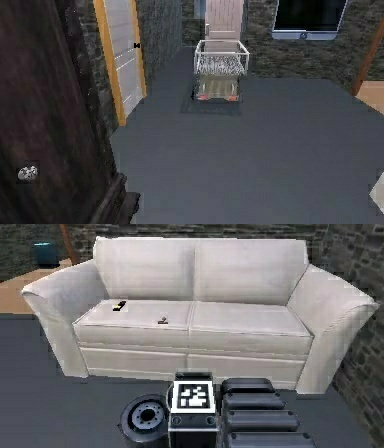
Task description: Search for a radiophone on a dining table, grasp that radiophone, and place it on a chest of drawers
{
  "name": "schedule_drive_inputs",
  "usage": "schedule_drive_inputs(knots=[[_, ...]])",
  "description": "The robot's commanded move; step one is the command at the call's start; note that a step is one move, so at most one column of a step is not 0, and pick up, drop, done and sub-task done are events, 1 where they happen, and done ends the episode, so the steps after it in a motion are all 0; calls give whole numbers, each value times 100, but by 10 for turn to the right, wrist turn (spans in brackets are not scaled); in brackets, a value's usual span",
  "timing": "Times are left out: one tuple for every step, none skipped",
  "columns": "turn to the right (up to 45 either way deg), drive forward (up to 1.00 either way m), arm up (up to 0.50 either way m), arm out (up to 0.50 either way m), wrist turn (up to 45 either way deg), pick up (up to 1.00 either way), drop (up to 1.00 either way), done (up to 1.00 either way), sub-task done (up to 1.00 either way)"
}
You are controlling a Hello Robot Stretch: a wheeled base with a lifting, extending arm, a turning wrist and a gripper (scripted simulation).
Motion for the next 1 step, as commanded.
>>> schedule_drive_inputs(knots=[[0, 100, 0, 0, 0, 0, 0, 0, 0]])
